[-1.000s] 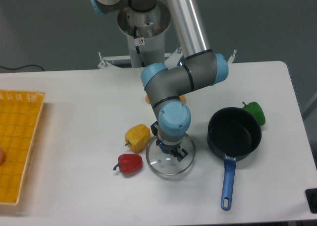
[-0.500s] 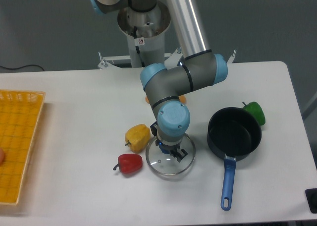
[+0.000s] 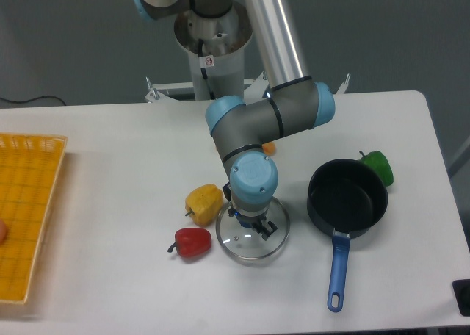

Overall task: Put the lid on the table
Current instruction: 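Set the glass lid flat on the table beside the yellow pepper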

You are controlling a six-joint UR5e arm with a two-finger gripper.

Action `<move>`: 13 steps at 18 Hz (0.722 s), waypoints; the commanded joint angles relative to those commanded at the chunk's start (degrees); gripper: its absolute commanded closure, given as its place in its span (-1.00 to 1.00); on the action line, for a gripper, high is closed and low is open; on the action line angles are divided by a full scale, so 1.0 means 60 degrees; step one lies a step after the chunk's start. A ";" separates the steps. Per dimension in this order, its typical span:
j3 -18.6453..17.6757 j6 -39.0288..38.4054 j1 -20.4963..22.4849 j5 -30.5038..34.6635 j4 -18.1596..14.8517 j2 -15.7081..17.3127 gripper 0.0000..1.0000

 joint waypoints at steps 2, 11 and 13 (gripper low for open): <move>0.0000 0.0000 -0.0015 0.0000 0.0000 -0.0015 -0.22; 0.0000 0.0000 -0.0088 0.0146 0.0015 -0.0132 -0.47; 0.0000 0.0015 -0.0088 0.0146 0.0015 -0.0132 -0.48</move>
